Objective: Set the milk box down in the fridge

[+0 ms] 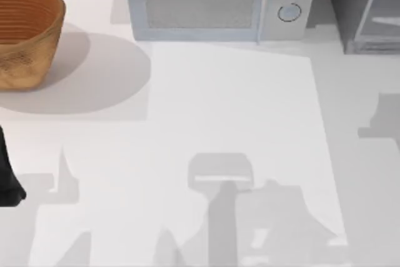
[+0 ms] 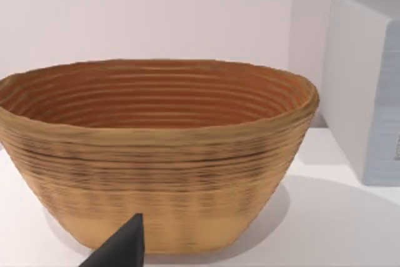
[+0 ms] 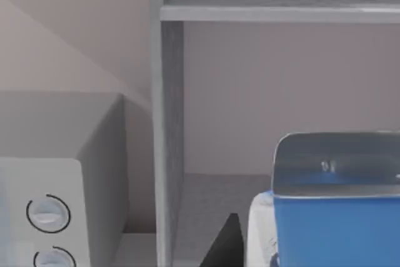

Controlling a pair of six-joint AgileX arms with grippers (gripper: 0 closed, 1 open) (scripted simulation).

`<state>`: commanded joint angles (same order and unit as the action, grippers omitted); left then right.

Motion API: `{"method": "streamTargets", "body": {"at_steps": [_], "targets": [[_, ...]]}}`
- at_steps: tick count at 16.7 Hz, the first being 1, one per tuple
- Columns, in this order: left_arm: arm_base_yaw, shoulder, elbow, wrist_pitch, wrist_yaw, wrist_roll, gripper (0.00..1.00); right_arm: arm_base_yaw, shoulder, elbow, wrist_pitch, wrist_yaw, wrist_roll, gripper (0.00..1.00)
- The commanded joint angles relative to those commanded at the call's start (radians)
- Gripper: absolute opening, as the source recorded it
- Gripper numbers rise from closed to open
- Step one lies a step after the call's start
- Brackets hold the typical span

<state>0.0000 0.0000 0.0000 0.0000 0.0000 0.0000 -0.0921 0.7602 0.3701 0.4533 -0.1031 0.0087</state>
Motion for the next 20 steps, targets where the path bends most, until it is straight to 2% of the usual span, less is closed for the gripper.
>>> {"method": "streamTargets", "body": {"at_steps": [8,12,16,20], "targets": [[0.0,0.0,0.0,0.0,0.0,0.0,1.0,-0.121,0.856,0.363,0.448,-0.085,0.001,0.0],[0.0,0.0,0.0,0.0,0.0,0.0,1.0,-0.163,1.192,0.506,0.623,-0.122,0.003,0.0],[0.0,0.0,0.0,0.0,0.0,0.0,1.0,-0.184,1.383,0.591,0.727,-0.147,0.005,0.0],[0.0,0.0,0.0,0.0,0.0,0.0,1.0,-0.187,1.415,0.607,0.746,-0.152,0.006,0.0]]}}
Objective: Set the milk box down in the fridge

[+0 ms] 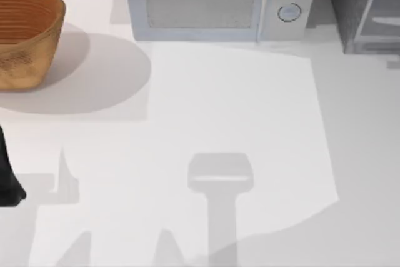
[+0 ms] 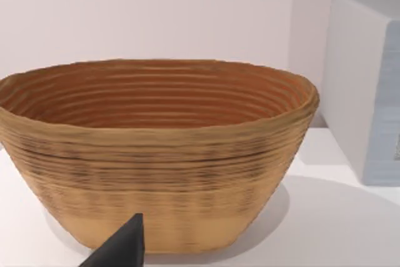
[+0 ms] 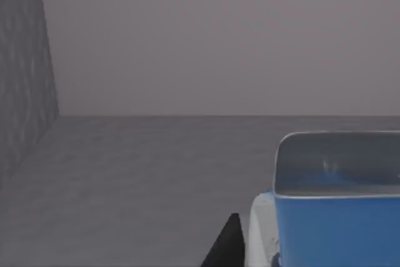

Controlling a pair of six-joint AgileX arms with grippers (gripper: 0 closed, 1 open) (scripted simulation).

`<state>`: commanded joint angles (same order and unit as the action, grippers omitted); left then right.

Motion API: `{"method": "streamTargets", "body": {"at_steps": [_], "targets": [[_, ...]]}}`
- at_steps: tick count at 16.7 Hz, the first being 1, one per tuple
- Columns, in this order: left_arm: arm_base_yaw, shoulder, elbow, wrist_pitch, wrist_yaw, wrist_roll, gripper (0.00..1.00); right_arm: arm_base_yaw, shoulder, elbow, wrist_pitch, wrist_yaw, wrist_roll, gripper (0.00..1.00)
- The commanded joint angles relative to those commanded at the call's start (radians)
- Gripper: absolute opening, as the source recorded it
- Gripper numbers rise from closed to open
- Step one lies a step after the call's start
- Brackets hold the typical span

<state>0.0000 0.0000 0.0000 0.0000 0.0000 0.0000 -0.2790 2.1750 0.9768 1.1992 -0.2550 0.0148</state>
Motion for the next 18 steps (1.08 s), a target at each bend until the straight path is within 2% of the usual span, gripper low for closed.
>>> {"method": "streamTargets", "body": {"at_steps": [7,15,18], "targets": [[0.0,0.0,0.0,0.0,0.0,0.0,1.0,0.012,0.034,0.067,-0.042,0.006,0.001,0.0],[0.0,0.0,0.0,0.0,0.0,0.0,1.0,0.049,0.214,0.512,-0.291,0.048,-0.003,0.0],[0.0,0.0,0.0,0.0,0.0,0.0,1.0,0.06,0.255,0.614,-0.362,0.058,-0.002,0.0]]}}
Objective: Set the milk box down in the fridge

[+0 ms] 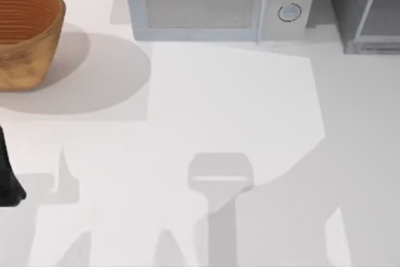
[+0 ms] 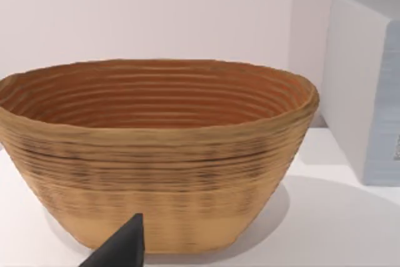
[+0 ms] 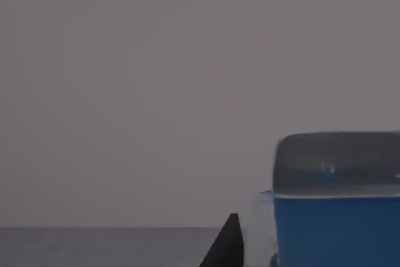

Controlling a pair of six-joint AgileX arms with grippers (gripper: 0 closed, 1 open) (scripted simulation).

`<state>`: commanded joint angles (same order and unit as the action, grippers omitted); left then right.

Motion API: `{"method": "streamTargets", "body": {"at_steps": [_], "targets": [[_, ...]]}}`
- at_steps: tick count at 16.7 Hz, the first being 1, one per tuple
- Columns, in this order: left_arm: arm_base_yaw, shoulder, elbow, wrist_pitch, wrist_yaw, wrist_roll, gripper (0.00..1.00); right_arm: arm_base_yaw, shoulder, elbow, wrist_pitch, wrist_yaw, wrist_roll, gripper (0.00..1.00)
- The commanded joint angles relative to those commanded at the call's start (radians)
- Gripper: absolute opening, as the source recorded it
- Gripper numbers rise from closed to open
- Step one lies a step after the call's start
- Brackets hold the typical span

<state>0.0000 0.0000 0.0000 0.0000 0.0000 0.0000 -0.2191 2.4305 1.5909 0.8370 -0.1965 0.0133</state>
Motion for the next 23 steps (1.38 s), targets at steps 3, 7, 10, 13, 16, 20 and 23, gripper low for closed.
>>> {"method": "streamTargets", "body": {"at_steps": [3,7,10,13,16,20,23], "targets": [[0.0,0.0,0.0,0.0,0.0,0.0,1.0,0.002,0.007,0.016,-0.013,0.002,0.0,0.0],[0.0,0.0,0.0,0.0,0.0,0.0,1.0,0.002,0.007,0.016,-0.013,0.002,0.0,0.15],[0.0,0.0,0.0,0.0,0.0,0.0,1.0,0.002,0.007,0.016,-0.013,0.002,0.0,0.38],[0.0,0.0,0.0,0.0,0.0,0.0,1.0,0.002,0.007,0.016,-0.013,0.002,0.0,0.6],[0.0,0.0,0.0,0.0,0.0,0.0,1.0,0.002,0.007,0.016,-0.013,0.002,0.0,0.83],[0.0,0.0,0.0,0.0,0.0,0.0,1.0,0.002,0.007,0.016,-0.013,0.002,0.0,1.0],[0.0,0.0,0.0,0.0,0.0,0.0,1.0,0.002,0.007,0.016,-0.013,0.002,0.0,1.0]]}}
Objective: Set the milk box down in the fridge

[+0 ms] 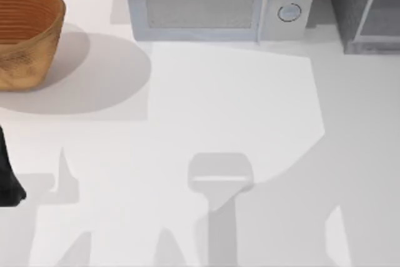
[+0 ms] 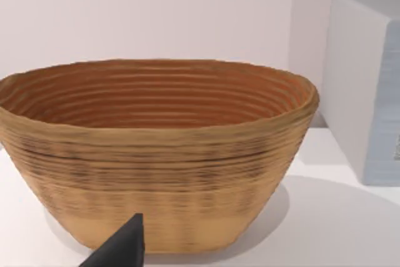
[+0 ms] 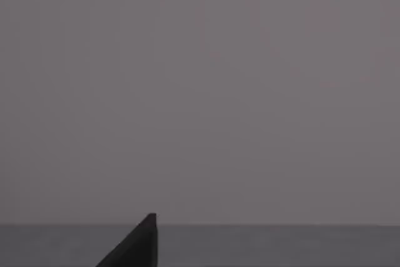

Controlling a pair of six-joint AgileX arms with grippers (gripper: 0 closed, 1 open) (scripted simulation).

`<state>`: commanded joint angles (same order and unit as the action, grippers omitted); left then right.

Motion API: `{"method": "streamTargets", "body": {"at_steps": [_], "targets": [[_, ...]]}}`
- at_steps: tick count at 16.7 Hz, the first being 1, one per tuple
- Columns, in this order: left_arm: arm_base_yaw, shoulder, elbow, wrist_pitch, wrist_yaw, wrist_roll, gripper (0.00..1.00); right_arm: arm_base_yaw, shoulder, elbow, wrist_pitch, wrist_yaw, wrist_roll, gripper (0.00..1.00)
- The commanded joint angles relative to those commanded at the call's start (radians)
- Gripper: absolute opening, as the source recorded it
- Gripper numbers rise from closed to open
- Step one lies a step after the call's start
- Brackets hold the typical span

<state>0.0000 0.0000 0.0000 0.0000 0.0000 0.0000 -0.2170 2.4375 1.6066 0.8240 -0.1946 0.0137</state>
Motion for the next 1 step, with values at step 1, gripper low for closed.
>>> {"method": "streamTargets", "body": {"at_steps": [1], "targets": [[0.0,0.0,0.0,0.0,0.0,0.0,1.0,0.0,0.0,0.0,0.0,0.0,0.0,1.0]]}}
